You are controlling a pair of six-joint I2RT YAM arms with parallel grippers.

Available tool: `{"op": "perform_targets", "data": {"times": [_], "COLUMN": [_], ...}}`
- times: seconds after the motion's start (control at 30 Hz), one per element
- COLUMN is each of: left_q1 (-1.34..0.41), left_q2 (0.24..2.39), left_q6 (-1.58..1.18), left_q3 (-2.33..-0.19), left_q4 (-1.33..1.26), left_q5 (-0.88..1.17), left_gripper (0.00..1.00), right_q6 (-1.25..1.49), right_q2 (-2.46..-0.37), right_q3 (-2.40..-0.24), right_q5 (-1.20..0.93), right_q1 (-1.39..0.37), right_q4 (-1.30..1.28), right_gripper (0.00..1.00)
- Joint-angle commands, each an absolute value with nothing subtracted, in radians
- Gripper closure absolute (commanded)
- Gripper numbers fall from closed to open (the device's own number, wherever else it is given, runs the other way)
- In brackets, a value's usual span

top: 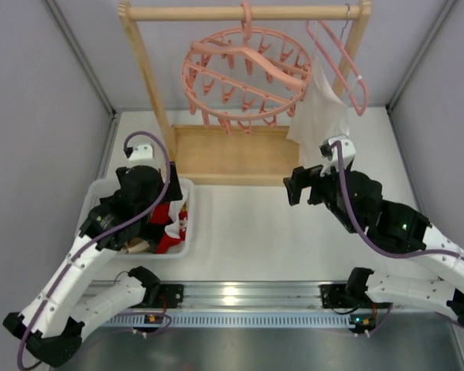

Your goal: Remove the socks clipped to the hanger

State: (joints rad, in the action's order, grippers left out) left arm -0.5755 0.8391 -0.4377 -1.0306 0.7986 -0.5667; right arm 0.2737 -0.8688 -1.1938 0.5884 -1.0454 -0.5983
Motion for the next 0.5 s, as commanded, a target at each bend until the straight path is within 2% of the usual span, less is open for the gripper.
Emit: {"op": "perform_targets", "data": {"times": [0.0,0.13,0.27,0.37,0.4,0.47], "left_q1": [-0.571,-0.578,-0.586,-0.47,-0.366,-0.264], "left_q2": [0.769,0.698,0.591,0.56,0.551,0.563], "left_q6": [-0.281,-0.195,-0.184,-0.181,-0.187,-0.199], "left_q3": [-1.127,-1.132,-0.996,-0.993,-0.982,-0.96], "left_q4": [0.824,0.793,0.613,0.597,0.563,0.557], "left_q5": [-0.439,-0.468,-0.467,-0.278,-0.243,-0.139], "left_gripper": [0.02,0.02,0.02,0.02,0.02,0.02], "right_q6": [0.287,0.311,0.296,0.296,0.296,0.304], "right_q2": [-0.795,-0.697,-0.586,-0.532,-0.513,-0.494], "right_q3": [-1.097,-0.965,-0.873,-0.851,-0.847,-0.848], "right_q5": [0.725,0.848,0.883,0.946,0.957,0.991], "right_q1": [-1.051,-1.051,-1.051,-1.051,-1.051,-1.051], "right_q4": [-0.56,-0.561,-0.528,-0.586,-0.624,-0.65], "right_gripper": [0.01,0.0,0.01,0.0,0.01,0.0]}}
